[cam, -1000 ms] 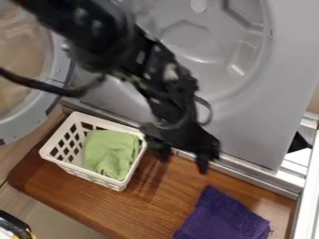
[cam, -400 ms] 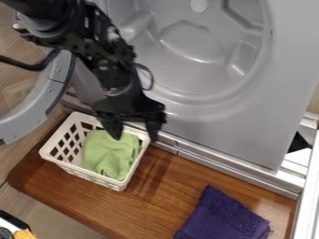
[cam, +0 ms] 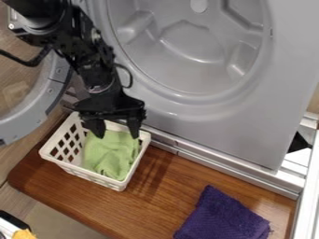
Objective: Move the green cloth from the white plastic container and place it on the right side of the table
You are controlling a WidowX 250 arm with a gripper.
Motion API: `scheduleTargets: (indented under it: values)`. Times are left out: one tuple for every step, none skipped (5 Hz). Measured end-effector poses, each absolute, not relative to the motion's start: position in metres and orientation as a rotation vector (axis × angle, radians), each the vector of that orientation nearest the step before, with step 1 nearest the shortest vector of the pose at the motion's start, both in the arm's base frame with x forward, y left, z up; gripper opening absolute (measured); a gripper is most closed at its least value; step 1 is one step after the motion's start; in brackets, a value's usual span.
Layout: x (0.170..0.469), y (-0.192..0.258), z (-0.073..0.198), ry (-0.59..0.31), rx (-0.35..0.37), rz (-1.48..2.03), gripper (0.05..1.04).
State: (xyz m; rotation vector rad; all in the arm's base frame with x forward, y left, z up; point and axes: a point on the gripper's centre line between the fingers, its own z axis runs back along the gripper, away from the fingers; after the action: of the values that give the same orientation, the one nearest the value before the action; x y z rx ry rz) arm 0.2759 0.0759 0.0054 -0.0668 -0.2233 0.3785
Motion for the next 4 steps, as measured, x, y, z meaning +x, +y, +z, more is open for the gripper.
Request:
scheduleTargets:
  values:
    - [0.275, 0.083, -0.01, -0.214, -0.059, 0.385, 0.999]
    - [0.267, 0.084, -0.026, -0.18, -0.062, 0.402, 0.999]
    - [0.264, 0.082, -0.036, -0.176, -0.072, 0.405, 0.999]
    - [0.261, 0.082, -0.051, -0.155, -0.069, 0.399, 0.999]
